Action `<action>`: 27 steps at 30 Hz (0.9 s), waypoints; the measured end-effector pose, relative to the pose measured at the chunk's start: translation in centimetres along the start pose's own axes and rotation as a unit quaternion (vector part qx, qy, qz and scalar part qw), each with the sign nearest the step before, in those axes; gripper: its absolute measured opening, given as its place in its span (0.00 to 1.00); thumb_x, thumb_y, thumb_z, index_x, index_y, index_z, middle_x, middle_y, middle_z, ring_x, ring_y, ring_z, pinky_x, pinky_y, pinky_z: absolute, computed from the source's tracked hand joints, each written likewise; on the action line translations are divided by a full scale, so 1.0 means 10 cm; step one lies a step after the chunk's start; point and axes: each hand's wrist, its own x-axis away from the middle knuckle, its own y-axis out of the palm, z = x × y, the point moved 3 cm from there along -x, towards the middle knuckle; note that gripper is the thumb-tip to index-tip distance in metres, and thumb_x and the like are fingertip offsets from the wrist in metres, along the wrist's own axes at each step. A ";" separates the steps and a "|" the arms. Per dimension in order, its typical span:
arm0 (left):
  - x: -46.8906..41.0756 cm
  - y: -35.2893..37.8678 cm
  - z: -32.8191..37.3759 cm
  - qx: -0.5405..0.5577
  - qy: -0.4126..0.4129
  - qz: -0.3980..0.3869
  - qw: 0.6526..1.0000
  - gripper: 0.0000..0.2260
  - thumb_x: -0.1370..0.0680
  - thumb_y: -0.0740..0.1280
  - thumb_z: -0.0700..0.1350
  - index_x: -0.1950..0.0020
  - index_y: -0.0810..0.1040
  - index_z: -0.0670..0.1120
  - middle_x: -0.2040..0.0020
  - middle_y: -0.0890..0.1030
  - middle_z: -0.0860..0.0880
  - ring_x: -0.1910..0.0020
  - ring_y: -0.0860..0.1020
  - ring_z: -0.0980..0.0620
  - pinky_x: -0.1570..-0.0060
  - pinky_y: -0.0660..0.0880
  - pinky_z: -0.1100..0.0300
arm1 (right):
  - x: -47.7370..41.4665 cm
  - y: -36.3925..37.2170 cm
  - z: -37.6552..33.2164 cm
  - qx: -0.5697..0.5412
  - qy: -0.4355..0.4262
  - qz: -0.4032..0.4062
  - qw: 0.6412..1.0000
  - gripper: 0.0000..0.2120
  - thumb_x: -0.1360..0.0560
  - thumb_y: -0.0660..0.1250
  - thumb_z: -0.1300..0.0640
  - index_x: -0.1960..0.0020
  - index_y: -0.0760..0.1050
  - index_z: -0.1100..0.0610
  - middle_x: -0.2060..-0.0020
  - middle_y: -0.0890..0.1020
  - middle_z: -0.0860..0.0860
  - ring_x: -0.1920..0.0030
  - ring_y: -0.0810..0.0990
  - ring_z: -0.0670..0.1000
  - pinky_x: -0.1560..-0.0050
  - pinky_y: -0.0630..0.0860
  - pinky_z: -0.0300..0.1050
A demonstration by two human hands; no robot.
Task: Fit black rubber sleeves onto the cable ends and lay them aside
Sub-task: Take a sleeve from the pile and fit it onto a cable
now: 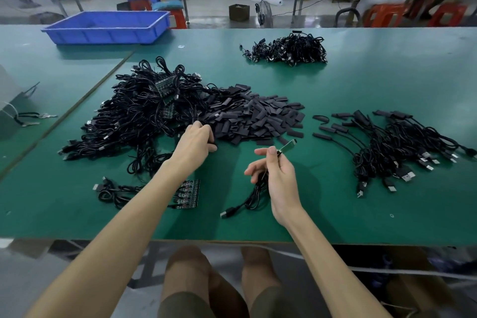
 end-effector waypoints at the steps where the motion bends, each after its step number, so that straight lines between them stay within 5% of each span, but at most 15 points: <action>1: 0.00 0.00 -0.01 -0.001 -0.001 0.007 1.000 0.08 0.22 0.74 0.42 0.49 0.77 0.41 0.46 0.70 0.45 0.41 0.69 0.42 0.45 0.68 0.53 | -0.01 0.00 0.00 0.001 0.001 -0.001 1.000 0.19 0.12 0.53 0.46 0.42 0.75 0.58 0.64 0.86 0.55 0.68 0.78 0.49 0.54 0.76 0.37; 8: 0.10 -0.06 -0.02 0.012 0.007 0.046 0.999 0.09 0.22 0.73 0.46 0.48 0.76 0.45 0.47 0.72 0.48 0.44 0.70 0.45 0.44 0.63 0.53 | -0.01 0.02 -0.02 0.002 0.002 -0.007 1.000 0.20 0.12 0.52 0.45 0.43 0.76 0.59 0.65 0.85 0.56 0.68 0.77 0.49 0.56 0.76 0.38; 16: 0.38 -0.15 0.32 0.338 0.055 0.012 0.940 0.07 0.24 0.73 0.35 0.48 0.81 0.44 0.59 0.84 0.47 0.62 0.83 0.50 0.62 0.80 0.60 | 0.01 0.04 -0.07 0.017 -0.005 -0.037 0.999 0.23 0.13 0.53 0.44 0.46 0.82 0.57 0.70 0.80 0.53 0.70 0.74 0.48 0.65 0.73 0.38; 27: 0.54 -0.23 0.47 0.327 0.134 0.110 0.929 0.10 0.26 0.73 0.30 0.51 0.88 0.43 0.57 0.85 0.51 0.64 0.80 0.54 0.55 0.79 0.62 | 0.07 0.13 -0.12 0.131 -0.008 -0.064 0.989 0.17 0.12 0.52 0.49 0.46 0.72 0.59 0.72 0.78 0.51 0.73 0.71 0.49 0.67 0.71 0.42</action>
